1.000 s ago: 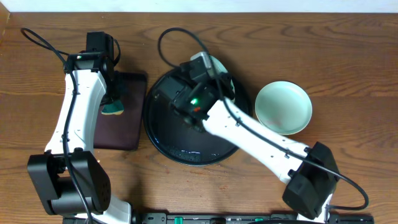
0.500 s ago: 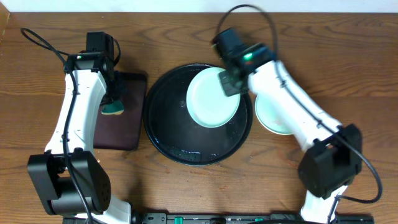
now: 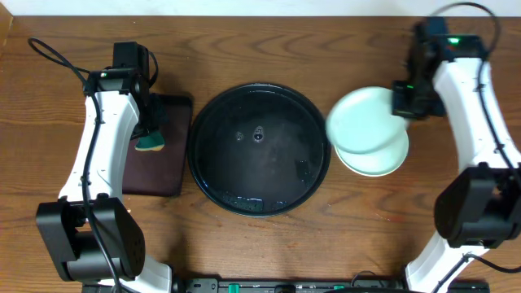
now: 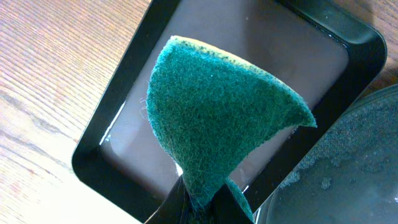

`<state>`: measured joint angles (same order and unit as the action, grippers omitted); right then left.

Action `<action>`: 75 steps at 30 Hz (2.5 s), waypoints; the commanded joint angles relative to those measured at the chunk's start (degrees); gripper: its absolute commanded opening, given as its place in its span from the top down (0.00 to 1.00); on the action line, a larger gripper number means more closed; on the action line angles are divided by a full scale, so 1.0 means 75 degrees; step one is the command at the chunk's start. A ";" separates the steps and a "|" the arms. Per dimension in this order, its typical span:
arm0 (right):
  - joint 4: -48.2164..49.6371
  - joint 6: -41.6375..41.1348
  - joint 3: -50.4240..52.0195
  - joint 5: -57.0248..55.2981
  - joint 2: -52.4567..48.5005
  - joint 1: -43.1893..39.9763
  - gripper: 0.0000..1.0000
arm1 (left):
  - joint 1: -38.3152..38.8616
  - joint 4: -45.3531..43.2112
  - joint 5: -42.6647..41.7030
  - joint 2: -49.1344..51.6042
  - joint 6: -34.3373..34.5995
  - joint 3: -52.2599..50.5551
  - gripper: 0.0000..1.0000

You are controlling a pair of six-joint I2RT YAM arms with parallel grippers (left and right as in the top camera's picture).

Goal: Clean dirty plates on tray and stack at the side
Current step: 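Carry the green plate right and stack it on the plate pile, then lower the sponge onto the dark sponge tray and open left gripper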

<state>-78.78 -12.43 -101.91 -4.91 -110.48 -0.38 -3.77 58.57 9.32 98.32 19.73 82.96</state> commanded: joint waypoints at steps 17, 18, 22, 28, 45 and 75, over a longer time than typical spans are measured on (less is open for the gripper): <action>0.1705 0.0006 0.2288 0.0061 0.0198 -0.0583 0.81 | -0.0032 0.0044 0.0017 0.0020 0.0125 -0.0032 0.92; 0.1690 0.0070 0.2264 0.0067 0.0204 -0.0560 0.78 | -0.0032 0.0044 0.0017 0.0020 0.0125 -0.0032 0.93; 0.1311 0.0076 0.1888 0.0119 0.0216 -0.0516 0.71 | -0.0032 0.0064 0.0017 0.0020 0.0119 -0.0032 0.93; 0.0793 0.0481 0.0921 0.0557 0.0353 -0.0323 0.59 | -0.0032 0.0006 0.0015 0.0023 -0.0740 -0.0105 0.93; 0.0994 0.1043 0.0283 0.0860 0.0446 0.0970 0.28 | -0.0032 -0.1982 0.0017 0.0597 -0.1486 -0.1690 0.92; 0.0994 0.1271 -0.0262 0.0431 0.3051 0.1005 0.01 | 0.0227 -0.1419 0.0017 -0.1341 -0.0959 -0.0895 0.28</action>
<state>-71.31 -3.90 -102.48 0.91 -91.94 6.72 -2.04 47.64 9.34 87.44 11.62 75.83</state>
